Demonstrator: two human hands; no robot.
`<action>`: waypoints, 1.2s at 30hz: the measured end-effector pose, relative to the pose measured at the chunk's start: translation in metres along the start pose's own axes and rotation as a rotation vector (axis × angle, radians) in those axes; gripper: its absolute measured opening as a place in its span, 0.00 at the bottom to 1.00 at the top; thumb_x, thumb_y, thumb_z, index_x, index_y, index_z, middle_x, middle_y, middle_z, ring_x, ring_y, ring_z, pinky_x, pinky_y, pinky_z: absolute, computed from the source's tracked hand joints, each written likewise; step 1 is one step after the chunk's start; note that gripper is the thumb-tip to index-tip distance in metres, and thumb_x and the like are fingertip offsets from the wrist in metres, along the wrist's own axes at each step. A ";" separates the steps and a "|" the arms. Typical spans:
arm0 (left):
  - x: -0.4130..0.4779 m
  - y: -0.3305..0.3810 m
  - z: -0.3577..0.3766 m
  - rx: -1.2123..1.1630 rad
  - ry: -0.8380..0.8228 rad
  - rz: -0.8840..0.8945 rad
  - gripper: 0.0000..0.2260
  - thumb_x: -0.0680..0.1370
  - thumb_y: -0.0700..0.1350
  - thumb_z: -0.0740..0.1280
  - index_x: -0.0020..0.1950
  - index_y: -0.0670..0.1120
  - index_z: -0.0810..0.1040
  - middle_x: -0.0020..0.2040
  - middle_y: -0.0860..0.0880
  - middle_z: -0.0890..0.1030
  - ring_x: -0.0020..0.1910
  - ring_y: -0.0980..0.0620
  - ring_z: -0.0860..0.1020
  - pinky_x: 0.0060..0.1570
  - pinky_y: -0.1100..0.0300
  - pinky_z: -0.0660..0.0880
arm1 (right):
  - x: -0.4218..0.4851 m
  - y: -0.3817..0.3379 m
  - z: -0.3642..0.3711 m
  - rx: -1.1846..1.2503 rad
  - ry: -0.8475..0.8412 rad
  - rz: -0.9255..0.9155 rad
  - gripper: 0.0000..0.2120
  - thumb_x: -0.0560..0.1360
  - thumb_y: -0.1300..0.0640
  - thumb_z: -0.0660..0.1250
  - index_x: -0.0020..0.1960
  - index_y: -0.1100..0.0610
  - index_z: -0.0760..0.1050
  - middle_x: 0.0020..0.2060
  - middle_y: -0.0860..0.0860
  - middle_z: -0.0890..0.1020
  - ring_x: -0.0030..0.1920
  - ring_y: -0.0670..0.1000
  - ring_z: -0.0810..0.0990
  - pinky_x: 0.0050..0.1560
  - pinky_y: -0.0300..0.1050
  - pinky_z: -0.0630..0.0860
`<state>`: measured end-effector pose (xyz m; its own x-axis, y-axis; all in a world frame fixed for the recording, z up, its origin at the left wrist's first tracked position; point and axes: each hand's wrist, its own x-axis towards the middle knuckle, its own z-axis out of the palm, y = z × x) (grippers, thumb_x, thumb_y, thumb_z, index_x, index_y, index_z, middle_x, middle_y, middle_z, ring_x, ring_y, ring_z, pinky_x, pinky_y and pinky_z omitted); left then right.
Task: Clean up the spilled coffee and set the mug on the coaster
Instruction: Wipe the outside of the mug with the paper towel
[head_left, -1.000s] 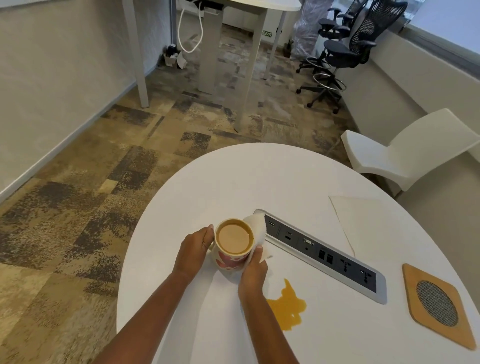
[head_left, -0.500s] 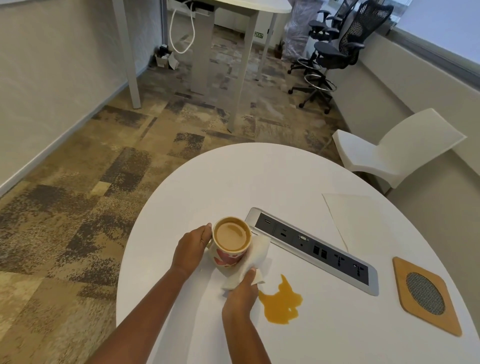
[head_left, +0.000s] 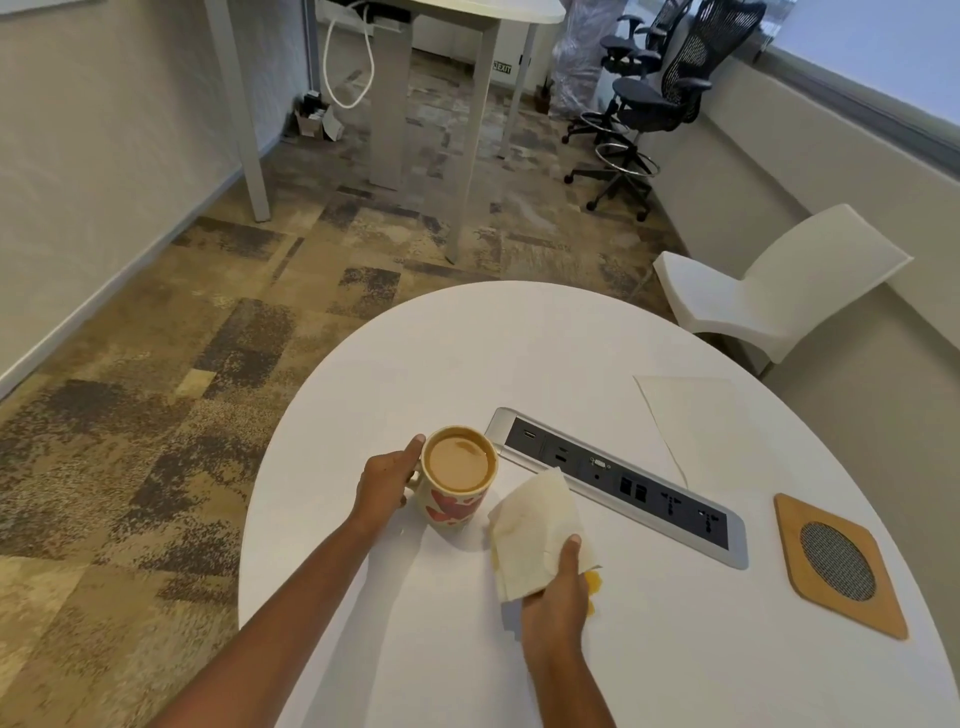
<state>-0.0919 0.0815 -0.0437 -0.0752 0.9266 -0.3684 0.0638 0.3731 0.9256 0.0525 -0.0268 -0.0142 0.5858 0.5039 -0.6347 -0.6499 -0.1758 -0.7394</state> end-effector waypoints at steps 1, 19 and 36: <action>-0.002 0.001 0.000 -0.035 0.001 -0.015 0.20 0.77 0.52 0.62 0.29 0.44 0.69 0.31 0.47 0.72 0.32 0.50 0.69 0.29 0.61 0.64 | 0.003 -0.001 -0.001 0.021 -0.019 0.015 0.20 0.81 0.54 0.53 0.71 0.60 0.60 0.68 0.62 0.70 0.67 0.62 0.69 0.65 0.53 0.68; -0.008 0.030 -0.015 -0.300 0.036 -0.059 0.15 0.77 0.48 0.64 0.31 0.46 0.69 0.26 0.51 0.65 0.16 0.60 0.64 0.17 0.71 0.61 | 0.022 -0.031 -0.006 -0.021 -0.201 0.177 0.22 0.79 0.49 0.59 0.68 0.59 0.67 0.63 0.63 0.74 0.64 0.66 0.72 0.49 0.57 0.74; -0.046 0.108 -0.020 -0.347 -0.061 -0.037 0.15 0.75 0.51 0.65 0.30 0.48 0.71 0.18 0.57 0.66 0.18 0.59 0.61 0.14 0.72 0.58 | -0.004 -0.023 0.061 0.253 -0.682 0.380 0.18 0.78 0.49 0.53 0.59 0.57 0.74 0.53 0.62 0.79 0.52 0.62 0.76 0.52 0.57 0.73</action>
<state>-0.1013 0.0784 0.0748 -0.0113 0.9175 -0.3975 -0.2809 0.3786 0.8819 0.0358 0.0268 0.0188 -0.0668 0.8659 -0.4958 -0.8820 -0.2836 -0.3764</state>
